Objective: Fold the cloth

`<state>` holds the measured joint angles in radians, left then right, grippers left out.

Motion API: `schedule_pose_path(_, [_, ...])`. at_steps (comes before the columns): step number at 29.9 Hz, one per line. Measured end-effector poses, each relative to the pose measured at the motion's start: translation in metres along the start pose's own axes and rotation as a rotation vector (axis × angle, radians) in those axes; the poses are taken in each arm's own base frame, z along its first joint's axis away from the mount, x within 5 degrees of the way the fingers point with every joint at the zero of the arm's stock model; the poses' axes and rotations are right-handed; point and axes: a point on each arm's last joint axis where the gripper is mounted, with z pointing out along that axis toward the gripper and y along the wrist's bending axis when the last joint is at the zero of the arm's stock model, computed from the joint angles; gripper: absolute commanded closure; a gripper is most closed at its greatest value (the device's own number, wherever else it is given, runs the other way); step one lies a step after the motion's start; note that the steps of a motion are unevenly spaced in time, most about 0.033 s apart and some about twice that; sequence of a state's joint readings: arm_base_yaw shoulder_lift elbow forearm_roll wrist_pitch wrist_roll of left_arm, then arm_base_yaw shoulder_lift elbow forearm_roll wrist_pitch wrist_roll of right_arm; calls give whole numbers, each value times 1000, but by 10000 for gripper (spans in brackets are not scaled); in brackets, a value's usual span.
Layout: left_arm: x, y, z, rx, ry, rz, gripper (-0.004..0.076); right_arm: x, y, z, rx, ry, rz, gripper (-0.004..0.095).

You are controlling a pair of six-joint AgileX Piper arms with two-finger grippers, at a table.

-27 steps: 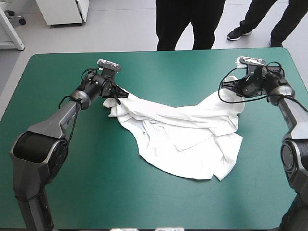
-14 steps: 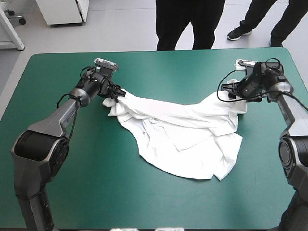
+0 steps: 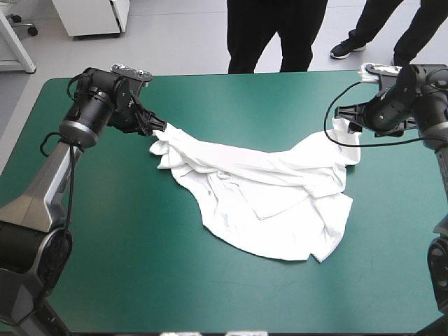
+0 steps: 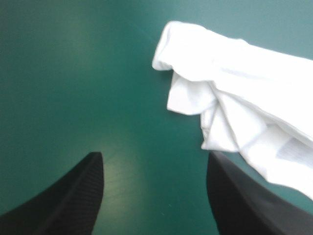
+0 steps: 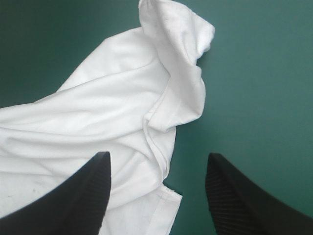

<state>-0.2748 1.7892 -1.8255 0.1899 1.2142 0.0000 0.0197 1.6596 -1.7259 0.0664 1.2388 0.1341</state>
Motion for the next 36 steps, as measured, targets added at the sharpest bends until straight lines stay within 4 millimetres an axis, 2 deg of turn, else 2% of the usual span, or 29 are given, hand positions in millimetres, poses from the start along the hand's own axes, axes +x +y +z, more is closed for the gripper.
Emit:
schedule_pose_path(6, [4,-7,-8,91,10,-3,293,7,1,-33,-10,-69,-11,383])
schedule_pose_path(11, [6,-14,3,146,46,-6,293,9,2,-40,-19,-80,-14,389])
schedule_pose_path(20, [6,-24,65,166,182,-1,293,9,3,-40,-29,-79,-19,415])
schedule_pose_path(27, [13,-39,123,214,307,-4,294,10,3,-41,-30,-80,-24,418])
schedule_pose_path(31, [17,-44,145,229,344,-9,294,10,3,-41,-31,-80,-24,424])
schedule_pose_path(34, [17,-45,150,233,352,-10,297,10,3,-41,-32,-80,-24,426])
schedule_pose_path(36, [17,-45,152,235,357,-7,337,10,4,-41,-47,-78,-28,426])
